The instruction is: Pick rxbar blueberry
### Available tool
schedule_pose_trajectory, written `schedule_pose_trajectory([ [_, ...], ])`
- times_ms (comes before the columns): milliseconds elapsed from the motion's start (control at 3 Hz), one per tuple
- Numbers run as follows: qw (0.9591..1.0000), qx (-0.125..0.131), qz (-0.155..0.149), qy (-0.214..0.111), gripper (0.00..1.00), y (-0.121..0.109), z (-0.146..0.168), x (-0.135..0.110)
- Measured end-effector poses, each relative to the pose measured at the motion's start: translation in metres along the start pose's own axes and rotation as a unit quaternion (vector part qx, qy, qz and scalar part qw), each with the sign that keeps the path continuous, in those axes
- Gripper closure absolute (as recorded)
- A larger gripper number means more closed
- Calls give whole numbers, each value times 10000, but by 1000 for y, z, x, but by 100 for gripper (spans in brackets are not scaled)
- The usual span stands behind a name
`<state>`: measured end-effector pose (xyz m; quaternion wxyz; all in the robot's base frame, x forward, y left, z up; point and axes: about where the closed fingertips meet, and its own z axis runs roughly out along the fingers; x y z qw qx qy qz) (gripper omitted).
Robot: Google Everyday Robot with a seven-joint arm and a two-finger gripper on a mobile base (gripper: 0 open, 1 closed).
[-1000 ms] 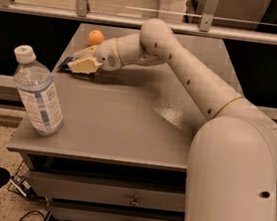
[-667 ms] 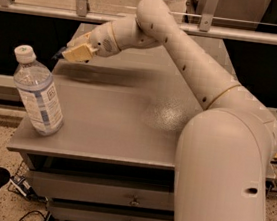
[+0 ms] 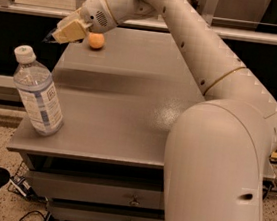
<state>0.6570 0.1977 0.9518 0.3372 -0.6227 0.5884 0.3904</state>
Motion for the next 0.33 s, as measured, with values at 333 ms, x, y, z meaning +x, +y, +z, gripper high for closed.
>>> schedule_pose_trajectory([
  [333,9997,-10,-253,34,100,24,-22,-27],
])
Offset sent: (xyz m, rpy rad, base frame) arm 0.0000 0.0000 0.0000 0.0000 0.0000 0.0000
